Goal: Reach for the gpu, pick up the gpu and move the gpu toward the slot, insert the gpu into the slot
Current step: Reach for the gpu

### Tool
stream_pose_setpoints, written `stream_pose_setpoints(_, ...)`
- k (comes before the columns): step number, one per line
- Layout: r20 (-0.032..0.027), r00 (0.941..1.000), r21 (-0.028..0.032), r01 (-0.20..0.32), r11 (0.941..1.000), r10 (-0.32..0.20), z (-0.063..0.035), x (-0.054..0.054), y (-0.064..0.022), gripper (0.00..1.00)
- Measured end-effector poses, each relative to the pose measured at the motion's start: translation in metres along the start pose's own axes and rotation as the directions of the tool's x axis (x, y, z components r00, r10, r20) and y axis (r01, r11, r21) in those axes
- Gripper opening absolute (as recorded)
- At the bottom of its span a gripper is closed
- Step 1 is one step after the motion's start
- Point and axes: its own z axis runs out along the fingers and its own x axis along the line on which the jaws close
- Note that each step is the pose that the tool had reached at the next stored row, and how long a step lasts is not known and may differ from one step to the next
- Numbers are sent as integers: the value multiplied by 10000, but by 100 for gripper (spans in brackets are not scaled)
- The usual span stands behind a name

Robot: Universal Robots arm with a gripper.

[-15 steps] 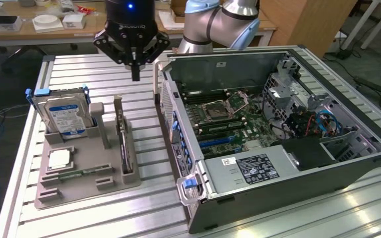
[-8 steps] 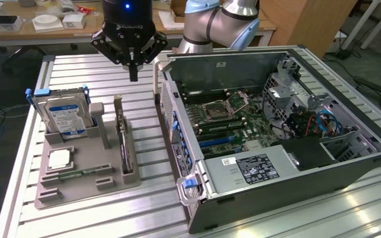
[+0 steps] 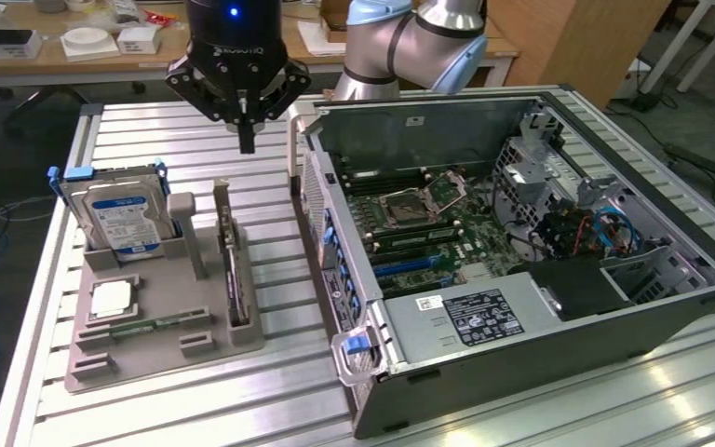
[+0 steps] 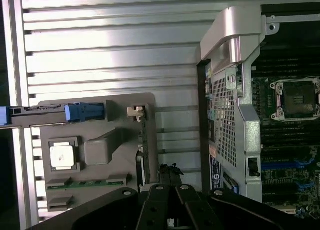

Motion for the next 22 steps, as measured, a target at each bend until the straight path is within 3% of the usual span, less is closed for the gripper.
stream_pose_setpoints(22, -21, 10000, 1, -1, 10000, 1, 3, 105, -10, 10)
